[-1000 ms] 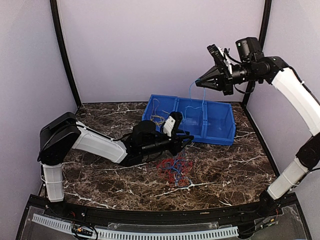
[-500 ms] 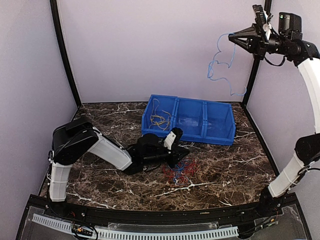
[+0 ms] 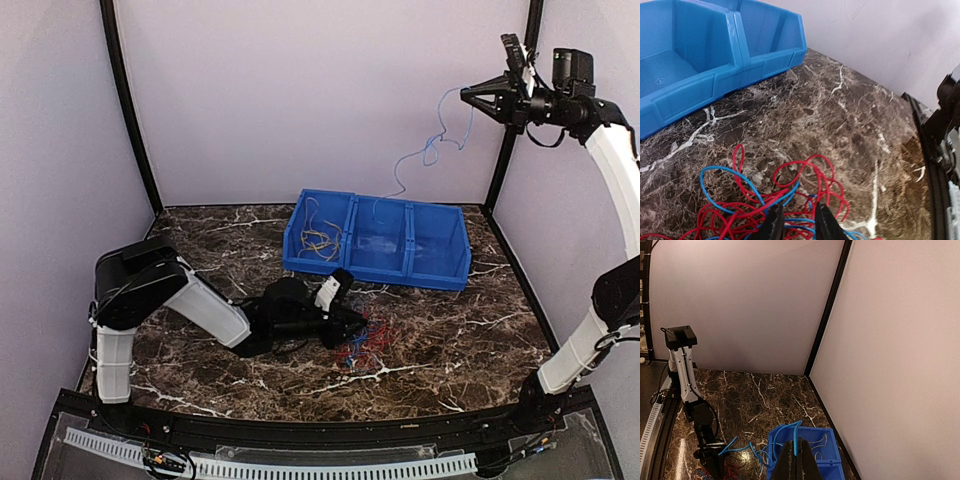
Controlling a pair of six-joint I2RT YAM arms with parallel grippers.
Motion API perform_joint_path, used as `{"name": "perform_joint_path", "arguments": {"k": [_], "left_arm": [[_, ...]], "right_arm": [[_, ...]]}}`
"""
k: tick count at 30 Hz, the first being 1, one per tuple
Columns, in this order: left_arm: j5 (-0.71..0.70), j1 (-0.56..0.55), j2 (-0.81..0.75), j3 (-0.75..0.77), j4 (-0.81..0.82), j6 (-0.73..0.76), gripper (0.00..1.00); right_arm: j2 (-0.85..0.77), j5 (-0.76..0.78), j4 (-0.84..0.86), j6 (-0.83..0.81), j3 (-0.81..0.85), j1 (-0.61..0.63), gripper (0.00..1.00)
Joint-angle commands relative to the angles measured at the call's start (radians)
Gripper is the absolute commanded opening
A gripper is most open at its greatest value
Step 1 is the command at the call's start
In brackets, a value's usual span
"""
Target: Untangle the cables
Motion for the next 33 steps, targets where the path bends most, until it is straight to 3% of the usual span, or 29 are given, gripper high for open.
{"name": "perform_joint_path", "arguments": {"k": [1,4,8,17,24,33], "left_arm": [[0.026,-0.003,-0.156,-0.026,0.006,-0.018,0.28],[0.074,-0.002,-0.234,-0.01,-0.103,-0.007,0.4],[0.032,-0.003,-0.33,0.003,-0.224,-0.008,0.45],[-0.137,-0.003,-0.491,-0.037,-0.351,0.028,0.47],[-0.291,-0.002,-0.569,-0.118,-0.336,0.076,0.47],[-0.359,-0.002,-0.62,-0.149,-0.361,0.106,0.48]], "right_arm": [[-0.033,0.073,0.101,0.034,-0.091,0.015,0.0],[-0.034,0.117,0.13,0.04,-0.147,0.037,0.0],[-0.028,0.163,0.153,0.036,-0.196,0.077,0.0],[0.043,0.259,0.223,0.049,-0.224,0.122,0.0],[0.136,0.329,0.263,0.061,-0.236,0.136,0.0],[0.313,0.383,0.339,0.124,-0.223,0.16,0.0]]}}
